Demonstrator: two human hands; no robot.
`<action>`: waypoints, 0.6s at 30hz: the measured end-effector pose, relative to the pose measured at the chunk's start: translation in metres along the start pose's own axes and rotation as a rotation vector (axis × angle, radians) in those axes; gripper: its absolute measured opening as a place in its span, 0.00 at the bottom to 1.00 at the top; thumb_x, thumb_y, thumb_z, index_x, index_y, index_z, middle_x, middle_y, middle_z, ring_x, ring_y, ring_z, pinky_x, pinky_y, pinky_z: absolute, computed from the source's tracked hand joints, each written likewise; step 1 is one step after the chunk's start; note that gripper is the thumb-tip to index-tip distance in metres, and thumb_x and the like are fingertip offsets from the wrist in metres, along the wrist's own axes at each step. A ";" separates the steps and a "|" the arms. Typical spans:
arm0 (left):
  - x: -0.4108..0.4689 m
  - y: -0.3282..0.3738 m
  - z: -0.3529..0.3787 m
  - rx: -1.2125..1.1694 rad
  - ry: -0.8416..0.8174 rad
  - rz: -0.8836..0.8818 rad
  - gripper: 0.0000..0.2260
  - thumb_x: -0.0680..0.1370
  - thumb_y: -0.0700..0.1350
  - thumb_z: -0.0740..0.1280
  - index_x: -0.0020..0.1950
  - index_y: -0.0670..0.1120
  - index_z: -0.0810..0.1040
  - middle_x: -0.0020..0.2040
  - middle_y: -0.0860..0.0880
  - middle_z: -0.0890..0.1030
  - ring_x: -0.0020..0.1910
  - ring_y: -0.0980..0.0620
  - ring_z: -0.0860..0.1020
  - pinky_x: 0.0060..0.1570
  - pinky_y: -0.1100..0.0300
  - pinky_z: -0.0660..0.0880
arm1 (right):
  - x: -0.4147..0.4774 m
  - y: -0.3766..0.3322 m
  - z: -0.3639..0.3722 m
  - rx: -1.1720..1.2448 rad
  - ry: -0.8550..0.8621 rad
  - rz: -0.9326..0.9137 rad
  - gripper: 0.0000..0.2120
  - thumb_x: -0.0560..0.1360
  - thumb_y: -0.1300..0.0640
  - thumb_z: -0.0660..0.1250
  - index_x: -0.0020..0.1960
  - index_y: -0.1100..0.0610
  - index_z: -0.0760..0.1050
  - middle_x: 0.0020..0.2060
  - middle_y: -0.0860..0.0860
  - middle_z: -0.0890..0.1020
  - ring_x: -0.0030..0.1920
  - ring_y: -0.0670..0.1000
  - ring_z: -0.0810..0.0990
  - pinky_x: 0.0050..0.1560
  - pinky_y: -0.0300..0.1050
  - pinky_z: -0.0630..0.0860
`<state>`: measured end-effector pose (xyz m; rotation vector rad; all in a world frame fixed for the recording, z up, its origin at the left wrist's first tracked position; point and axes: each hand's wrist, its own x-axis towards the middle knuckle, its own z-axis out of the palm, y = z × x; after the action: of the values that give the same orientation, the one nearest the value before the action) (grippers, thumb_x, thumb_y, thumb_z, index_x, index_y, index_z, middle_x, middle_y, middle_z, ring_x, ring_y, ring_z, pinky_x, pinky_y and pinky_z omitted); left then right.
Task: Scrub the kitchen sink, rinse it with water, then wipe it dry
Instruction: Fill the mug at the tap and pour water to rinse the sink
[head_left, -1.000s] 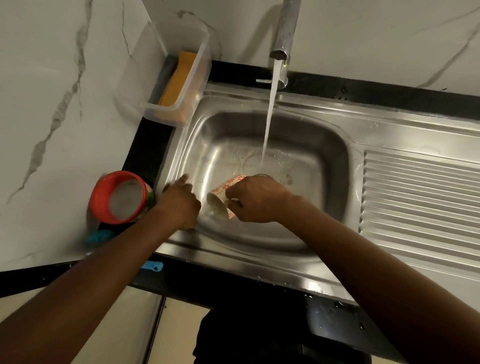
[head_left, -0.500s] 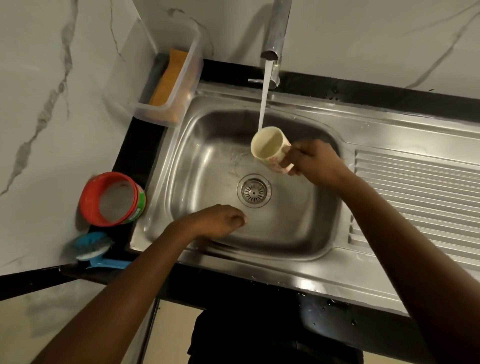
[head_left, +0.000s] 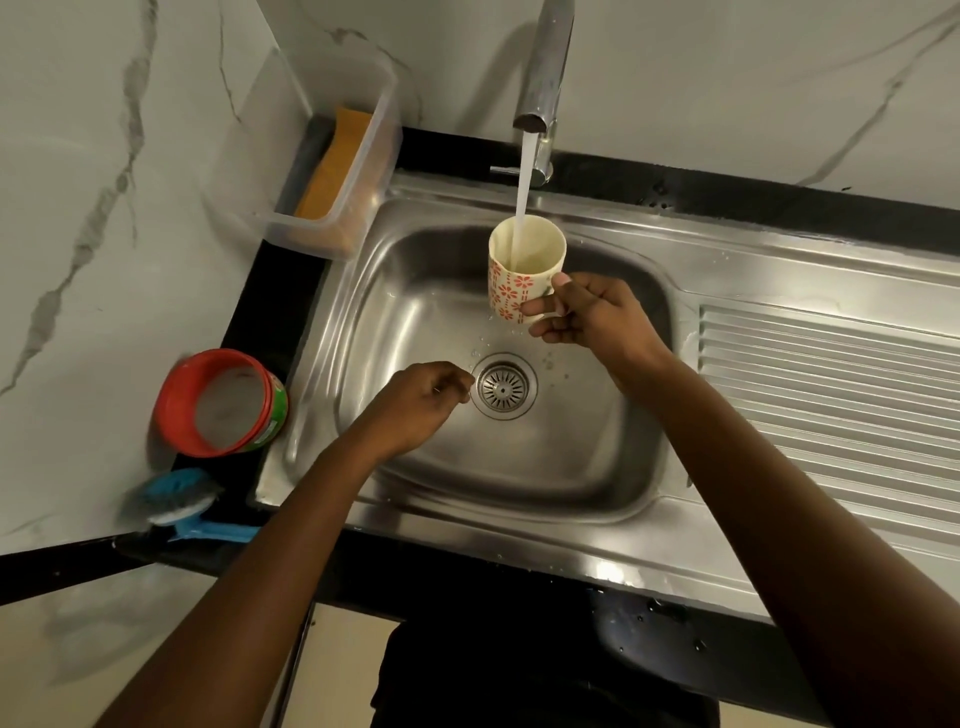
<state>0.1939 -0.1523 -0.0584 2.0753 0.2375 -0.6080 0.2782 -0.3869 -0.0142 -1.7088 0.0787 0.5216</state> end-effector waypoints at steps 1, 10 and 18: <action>0.000 0.000 0.000 0.001 0.007 0.003 0.07 0.85 0.49 0.64 0.56 0.56 0.82 0.50 0.58 0.86 0.52 0.58 0.83 0.59 0.56 0.77 | 0.000 -0.002 0.000 0.005 0.001 -0.005 0.18 0.88 0.52 0.58 0.59 0.64 0.80 0.51 0.54 0.88 0.51 0.58 0.87 0.55 0.50 0.84; -0.010 -0.004 -0.004 0.014 0.021 -0.022 0.09 0.85 0.49 0.64 0.60 0.53 0.83 0.51 0.57 0.86 0.53 0.58 0.83 0.58 0.58 0.76 | 0.001 -0.017 -0.002 0.027 0.003 -0.050 0.18 0.88 0.53 0.57 0.61 0.64 0.80 0.51 0.56 0.88 0.48 0.55 0.86 0.53 0.48 0.83; -0.012 0.001 -0.005 0.018 0.050 -0.013 0.09 0.85 0.48 0.64 0.58 0.52 0.84 0.52 0.59 0.85 0.53 0.58 0.82 0.58 0.58 0.76 | 0.001 -0.027 -0.003 0.012 0.017 -0.069 0.17 0.88 0.53 0.58 0.65 0.63 0.79 0.49 0.55 0.89 0.46 0.54 0.86 0.52 0.48 0.84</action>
<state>0.1853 -0.1477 -0.0495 2.1100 0.2757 -0.5681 0.2890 -0.3833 0.0106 -1.6982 0.0351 0.4549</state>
